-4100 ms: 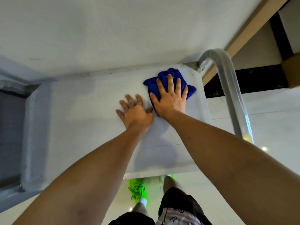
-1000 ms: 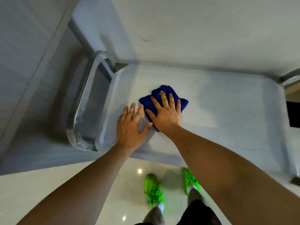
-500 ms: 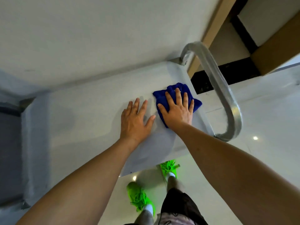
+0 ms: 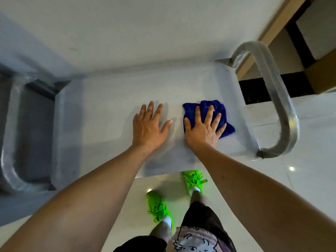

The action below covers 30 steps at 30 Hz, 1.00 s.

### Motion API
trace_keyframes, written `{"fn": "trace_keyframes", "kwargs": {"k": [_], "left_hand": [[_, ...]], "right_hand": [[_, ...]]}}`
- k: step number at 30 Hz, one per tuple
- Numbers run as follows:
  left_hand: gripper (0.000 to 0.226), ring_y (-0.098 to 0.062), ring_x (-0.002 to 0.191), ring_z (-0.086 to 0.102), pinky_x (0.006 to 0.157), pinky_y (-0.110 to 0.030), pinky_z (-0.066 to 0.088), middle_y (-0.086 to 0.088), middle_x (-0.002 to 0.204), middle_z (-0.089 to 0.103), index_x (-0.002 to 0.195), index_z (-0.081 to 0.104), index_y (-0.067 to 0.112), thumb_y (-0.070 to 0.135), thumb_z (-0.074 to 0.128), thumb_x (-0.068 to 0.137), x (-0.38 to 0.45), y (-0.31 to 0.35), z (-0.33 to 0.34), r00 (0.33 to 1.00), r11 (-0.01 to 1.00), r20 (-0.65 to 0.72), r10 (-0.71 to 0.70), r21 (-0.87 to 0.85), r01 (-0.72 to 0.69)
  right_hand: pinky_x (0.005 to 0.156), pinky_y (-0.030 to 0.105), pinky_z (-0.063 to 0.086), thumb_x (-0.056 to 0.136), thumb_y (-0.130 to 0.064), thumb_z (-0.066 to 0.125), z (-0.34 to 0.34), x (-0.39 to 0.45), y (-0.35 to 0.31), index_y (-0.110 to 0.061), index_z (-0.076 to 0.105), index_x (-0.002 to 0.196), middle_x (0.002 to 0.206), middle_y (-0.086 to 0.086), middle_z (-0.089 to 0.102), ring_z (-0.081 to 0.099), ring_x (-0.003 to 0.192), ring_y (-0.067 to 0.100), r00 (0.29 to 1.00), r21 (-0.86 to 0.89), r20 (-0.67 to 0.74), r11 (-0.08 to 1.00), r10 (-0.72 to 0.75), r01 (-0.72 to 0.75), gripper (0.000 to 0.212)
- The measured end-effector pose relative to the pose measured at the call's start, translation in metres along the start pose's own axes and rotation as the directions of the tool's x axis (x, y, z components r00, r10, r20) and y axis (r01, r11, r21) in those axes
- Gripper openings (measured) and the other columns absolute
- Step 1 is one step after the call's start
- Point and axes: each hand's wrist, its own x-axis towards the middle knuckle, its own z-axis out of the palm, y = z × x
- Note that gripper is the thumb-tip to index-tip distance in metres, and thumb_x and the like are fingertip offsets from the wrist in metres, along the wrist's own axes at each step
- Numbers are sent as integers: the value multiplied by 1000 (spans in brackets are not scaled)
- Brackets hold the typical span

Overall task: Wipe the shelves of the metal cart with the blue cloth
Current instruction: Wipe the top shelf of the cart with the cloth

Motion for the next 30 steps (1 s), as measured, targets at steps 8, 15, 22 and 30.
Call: {"fn": "trace_keyframes", "kwargs": {"k": [8,15,22,30], "left_hand": [[73,-29,150,9,119,-50,17,-7,164,15,156,18,30,68,21,93,-92,-135,-32,947,953,-112,-303,-24,302],[71,-28,151,7,120,-49,14,-5,165,12,156,18,29,66,21,96,-166,-198,-58,890,908,-181,-420,-79,412],[68,-26,151,4,121,-50,12,-3,165,11,156,16,31,66,21,97,-183,-203,-57,892,905,-154,-425,-45,423],[70,-26,151,7,121,-47,12,-3,165,13,155,17,34,69,16,94,-140,-126,-33,947,957,-140,-290,-37,287]], "right_hand": [[116,62,-16,98,-71,8,67,-78,-136,-38,1,160,169,2,-15,-15,153,36,916,-109,94,911,-390,399,71],[118,65,-12,101,-63,23,114,-165,-213,-39,-2,159,169,3,-16,-18,152,38,726,-173,231,707,-648,686,68],[120,61,-7,99,-55,42,124,-212,-209,-31,-3,161,170,1,-6,-14,154,34,527,-157,298,504,-796,849,80],[122,54,-9,97,-71,25,89,-173,-119,-34,-2,161,170,-3,1,-11,154,27,521,-113,279,511,-807,852,78]]}}
